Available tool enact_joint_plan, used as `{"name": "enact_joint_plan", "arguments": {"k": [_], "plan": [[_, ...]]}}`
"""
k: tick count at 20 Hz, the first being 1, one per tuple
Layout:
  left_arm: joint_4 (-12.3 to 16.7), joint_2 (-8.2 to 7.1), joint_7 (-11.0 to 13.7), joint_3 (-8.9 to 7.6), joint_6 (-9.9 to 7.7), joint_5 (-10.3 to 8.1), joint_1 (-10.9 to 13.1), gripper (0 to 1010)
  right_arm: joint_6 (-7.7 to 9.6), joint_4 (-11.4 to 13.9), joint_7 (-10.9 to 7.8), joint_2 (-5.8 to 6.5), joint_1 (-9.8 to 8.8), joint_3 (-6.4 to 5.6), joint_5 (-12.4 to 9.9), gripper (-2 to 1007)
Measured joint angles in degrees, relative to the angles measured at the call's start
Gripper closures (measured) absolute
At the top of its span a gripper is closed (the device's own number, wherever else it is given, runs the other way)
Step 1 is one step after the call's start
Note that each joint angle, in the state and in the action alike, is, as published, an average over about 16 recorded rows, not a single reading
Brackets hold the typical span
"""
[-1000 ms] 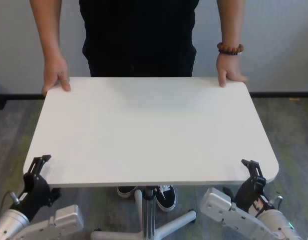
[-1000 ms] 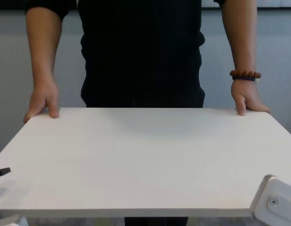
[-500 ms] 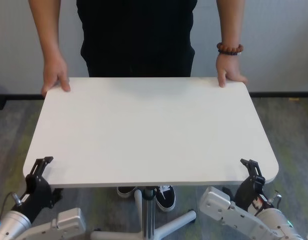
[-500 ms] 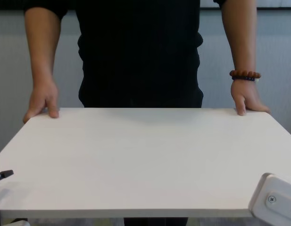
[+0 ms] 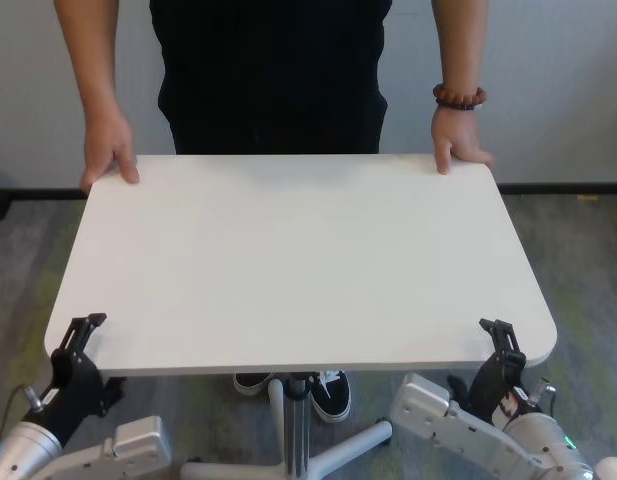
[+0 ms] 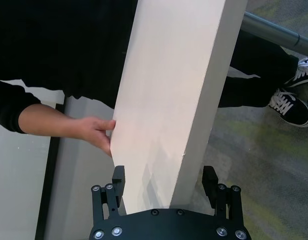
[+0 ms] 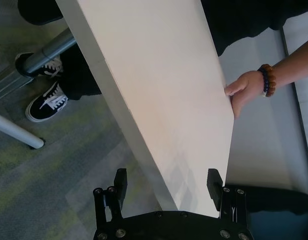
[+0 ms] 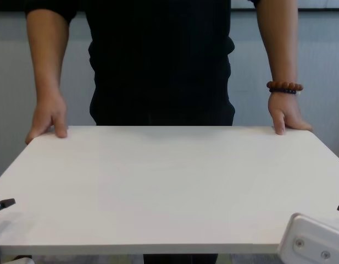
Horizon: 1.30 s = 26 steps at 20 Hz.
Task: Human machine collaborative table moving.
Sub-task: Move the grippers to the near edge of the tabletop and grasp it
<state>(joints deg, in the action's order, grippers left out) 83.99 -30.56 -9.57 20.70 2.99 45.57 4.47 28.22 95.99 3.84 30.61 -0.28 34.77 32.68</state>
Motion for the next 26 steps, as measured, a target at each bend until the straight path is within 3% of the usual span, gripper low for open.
{"name": "enact_joint_plan", "arguments": {"k": [14,26], "plan": [[0.1,-0.09,-0.1,0.06,0.03,-0.17,0.0,7,2.50,-3.2,-1.60,-2.30,3.14,2.96,7.0,4],[0.1,-0.13,-0.1,0.10,0.07,-0.22,0.0,7,3.74,-4.6,-1.28,-3.74,3.30,2.26,9.6,4]]}}
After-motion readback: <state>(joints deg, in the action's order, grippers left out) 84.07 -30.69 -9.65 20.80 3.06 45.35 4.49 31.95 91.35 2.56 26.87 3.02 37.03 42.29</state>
